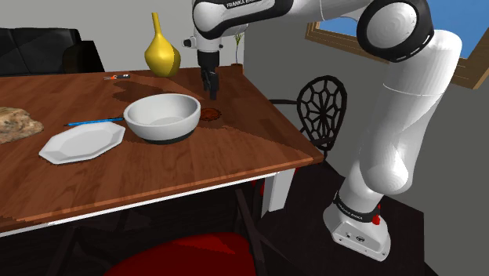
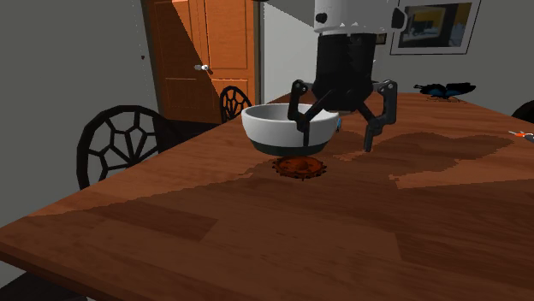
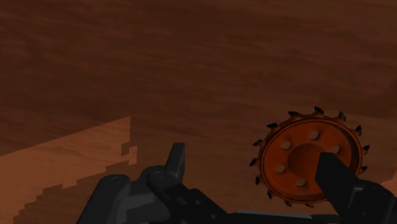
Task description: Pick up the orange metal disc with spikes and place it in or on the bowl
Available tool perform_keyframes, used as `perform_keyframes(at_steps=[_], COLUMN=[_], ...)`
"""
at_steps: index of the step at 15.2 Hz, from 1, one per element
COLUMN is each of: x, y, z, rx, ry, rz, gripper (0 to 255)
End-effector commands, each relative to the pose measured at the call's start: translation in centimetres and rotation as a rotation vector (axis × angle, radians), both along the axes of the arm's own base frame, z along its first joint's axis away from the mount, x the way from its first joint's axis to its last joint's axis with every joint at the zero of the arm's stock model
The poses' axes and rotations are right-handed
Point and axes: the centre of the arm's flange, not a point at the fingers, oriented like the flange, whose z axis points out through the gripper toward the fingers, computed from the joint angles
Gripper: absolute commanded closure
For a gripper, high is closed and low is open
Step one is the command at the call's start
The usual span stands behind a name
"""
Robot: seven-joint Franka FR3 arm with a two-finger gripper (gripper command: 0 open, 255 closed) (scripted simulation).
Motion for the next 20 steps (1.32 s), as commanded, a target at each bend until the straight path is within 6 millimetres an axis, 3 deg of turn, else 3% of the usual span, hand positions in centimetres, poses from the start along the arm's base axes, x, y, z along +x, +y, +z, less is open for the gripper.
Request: perform_keyframes(at_steps=[1,4,5,14,15,20], x=[0.0,0.0,0.0,0.0,0.0,-7.2], y=[0.0,0.0,0.0,0.0,0.0,1.7], z=[0.0,0.0,0.0,0.0,0.0,-0.2], rx=[0.000,0.000,0.000,0.000,0.000,0.024], ry=[0.000,0.000,0.000,0.000,0.000,-0.049], rz=[0.000,0.000,0.000,0.000,0.000,-0.434], gripper=[0,0,255,255,0,0])
